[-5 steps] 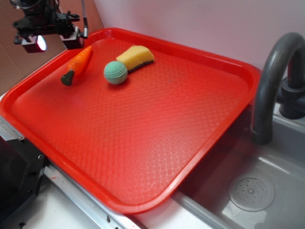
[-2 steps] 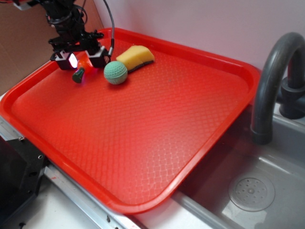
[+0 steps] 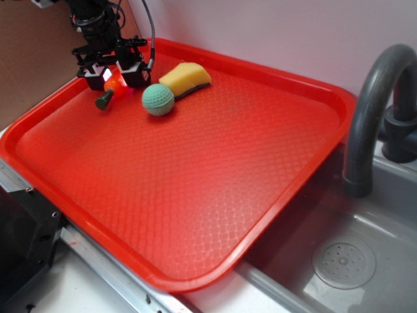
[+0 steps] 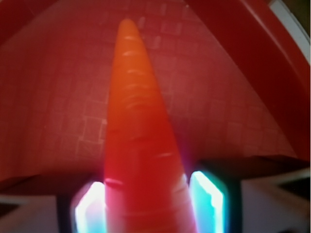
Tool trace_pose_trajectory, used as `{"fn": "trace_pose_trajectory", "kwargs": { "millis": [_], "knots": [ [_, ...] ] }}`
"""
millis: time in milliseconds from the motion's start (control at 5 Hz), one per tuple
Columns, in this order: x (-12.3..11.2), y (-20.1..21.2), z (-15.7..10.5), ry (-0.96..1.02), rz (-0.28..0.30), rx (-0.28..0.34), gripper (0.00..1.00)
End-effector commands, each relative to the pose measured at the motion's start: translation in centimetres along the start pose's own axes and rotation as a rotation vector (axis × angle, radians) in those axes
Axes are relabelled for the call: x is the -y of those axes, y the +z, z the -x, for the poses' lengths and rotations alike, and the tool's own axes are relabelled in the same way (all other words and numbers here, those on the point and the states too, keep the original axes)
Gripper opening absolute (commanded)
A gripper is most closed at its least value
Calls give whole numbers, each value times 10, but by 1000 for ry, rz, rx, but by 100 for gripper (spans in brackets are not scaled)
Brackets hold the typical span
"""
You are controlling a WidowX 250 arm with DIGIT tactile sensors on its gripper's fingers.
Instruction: Grab the carrot.
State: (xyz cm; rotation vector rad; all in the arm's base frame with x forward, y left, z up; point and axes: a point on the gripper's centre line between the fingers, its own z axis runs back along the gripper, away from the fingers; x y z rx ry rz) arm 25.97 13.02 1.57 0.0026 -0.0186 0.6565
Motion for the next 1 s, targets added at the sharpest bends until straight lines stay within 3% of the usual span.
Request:
{"fn": "trace_pose_trajectory", "kwargs": {
  "millis": [0, 200, 400, 600, 800],
  "knots": [
    [22, 80, 39, -64, -30, 176, 0],
    [53, 133, 69, -167, 44, 136, 0],
    [79, 184, 94, -159, 75, 132, 0],
    [73, 236, 99, -164, 184, 150, 0],
    [82, 241, 87, -293, 216, 81, 0]
  ]
}}
